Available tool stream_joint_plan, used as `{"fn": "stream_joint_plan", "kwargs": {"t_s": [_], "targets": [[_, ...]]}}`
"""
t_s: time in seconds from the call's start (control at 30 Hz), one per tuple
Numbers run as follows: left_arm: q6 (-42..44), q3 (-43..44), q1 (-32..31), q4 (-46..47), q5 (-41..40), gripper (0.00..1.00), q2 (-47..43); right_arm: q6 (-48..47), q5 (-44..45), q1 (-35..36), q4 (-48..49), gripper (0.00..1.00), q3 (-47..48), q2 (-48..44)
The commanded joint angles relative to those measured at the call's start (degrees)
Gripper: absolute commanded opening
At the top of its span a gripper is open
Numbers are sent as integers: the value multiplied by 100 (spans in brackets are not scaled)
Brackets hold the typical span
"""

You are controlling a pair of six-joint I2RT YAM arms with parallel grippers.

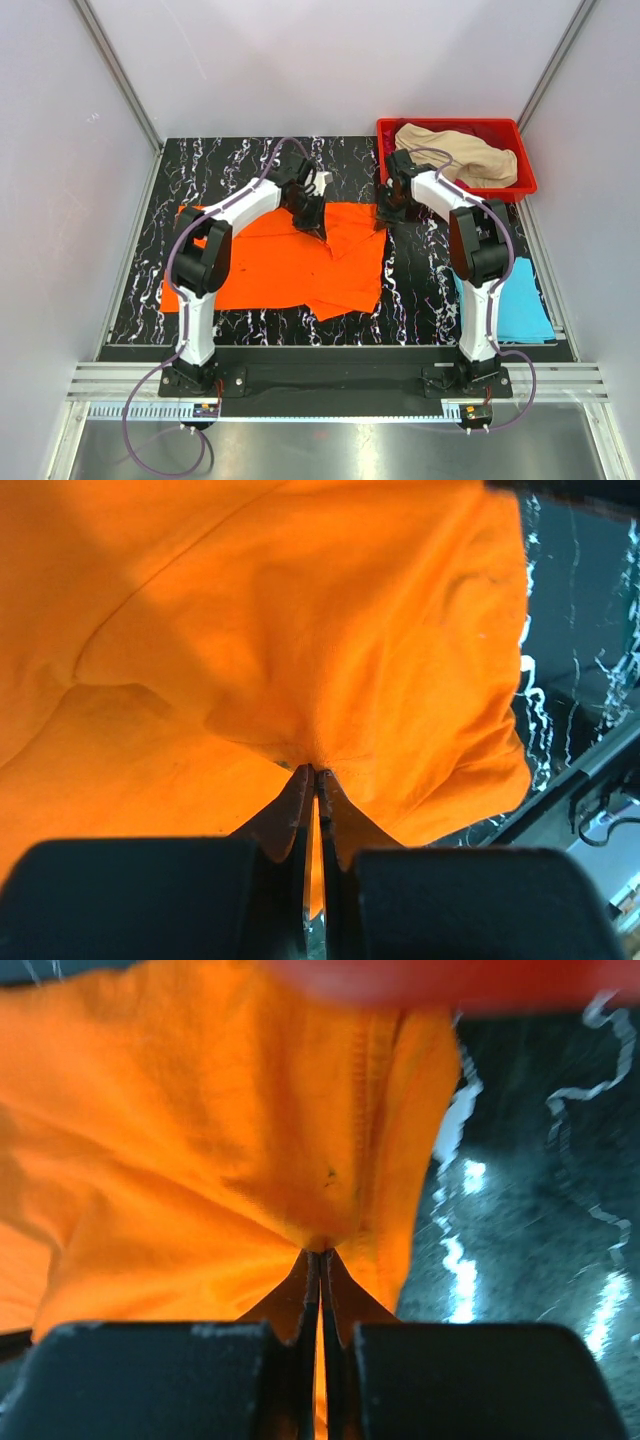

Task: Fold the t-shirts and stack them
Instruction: Fold the tshirt

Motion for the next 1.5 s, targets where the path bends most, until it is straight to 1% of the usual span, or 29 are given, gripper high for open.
{"fn": "stream_joint_plan", "kwargs": {"t_s": [0.0, 0.1, 0.13, 0.2, 0.27, 0.33, 0.37, 0.47, 0.63, 0.73, 0.77, 0.8, 0.87, 0.9, 0.93, 0.97, 1.0, 1.03, 1.07, 1.1, 1.13, 1.17, 1.23, 1.27, 1.33, 1.47], "targets": [[-28, 263, -86, 28, 495, 6, 85, -236, 225, -150, -51, 3, 366, 56], [-46, 360, -130, -16, 732, 6, 182, -341, 85, -159, -104, 7, 454, 196], [-63, 430, -130, -42, 786, 6, 199, -385, 40, -167, -191, 16, 498, 232], [-124, 509, -130, -69, 917, 6, 235, -482, 31, -167, -314, 23, 629, 250], [-221, 641, -130, -69, 918, 7, 226, -613, 110, -167, -455, 32, 621, 5], [-309, 790, -130, 10, 883, 8, 208, -719, 93, -167, -499, 34, 542, -250], [-353, 860, -130, 62, 857, 8, 252, -711, 93, -167, -517, 38, 490, -521], [-450, 1168, -121, 107, 716, 9, 410, -588, -161, -167, -517, 40, 253, -866], [-573, 1941, 63, 132, 707, 10, 1130, -263, -592, -141, -290, 41, -266, -1420], [-582, 2415, 151, 256, 559, 19, 1517, -245, -882, -150, -105, 41, -451, -1508], [-573, 2591, 160, 274, 419, 23, 1588, -227, -1100, -150, -34, 41, -469, -1491], [-529, 2645, 178, 274, 26, 28, 1614, -184, -1198, -141, 106, 41, -486, -1473], [-468, 2637, 186, 283, -468, 34, 1484, -104, -1418, -132, 247, 41, -495, -1395], [-415, 2532, 195, 213, -958, 41, 1370, -69, -1506, -132, 300, 41, -452, -1359], [-380, 2348, 187, 282, -1128, 43, 881, -69, -1542, -89, 300, 41, -399, -1324], [-345, 1998, 186, 422, -1225, 44, 589, -86, -1577, -62, 292, 41, -355, -1263], [-310, 1229, 169, 606, -1305, 46, 221, -139, -1595, -27, 266, 41, -302, -1236], [-335, 830, 134, 851, -1297, 49, -70, -139, -1612, 8, 265, 41, -293, -1227], [-362, 548, 116, 880, -1201, 49, -490, -148, -1647, 17, 291, 42, -371, -1218], [-379, 327, 90, 863, -982, 49, -608, -131, -1656, 17, 318, 42, -424, -1227], [-406, -84, 11, 793, -911, 49, -705, -148, -1674, 35, 379, 43, -477, -1236], [-432, -297, -42, 845, -814, 48, -862, -157, -1735, 26, 388, 43, -512, -1210], [-450, -937, -217, 1168, -664, 46, -969, -244, -1771, 44, 397, 44, -609, -1175], [-511, -1071, -270, 1257, -638, 44, -978, -245, -1771, 44, 406, 44, -636, -1174], [-581, -1213, -323, 1511, -541, 42, -899, -288, -1762, 44, 450, 44, -732, -1201], [-617, -1065, -332, 1689, -435, 31, -513, -315, -1753, 44, 441, 43, -838, -1218]]}}
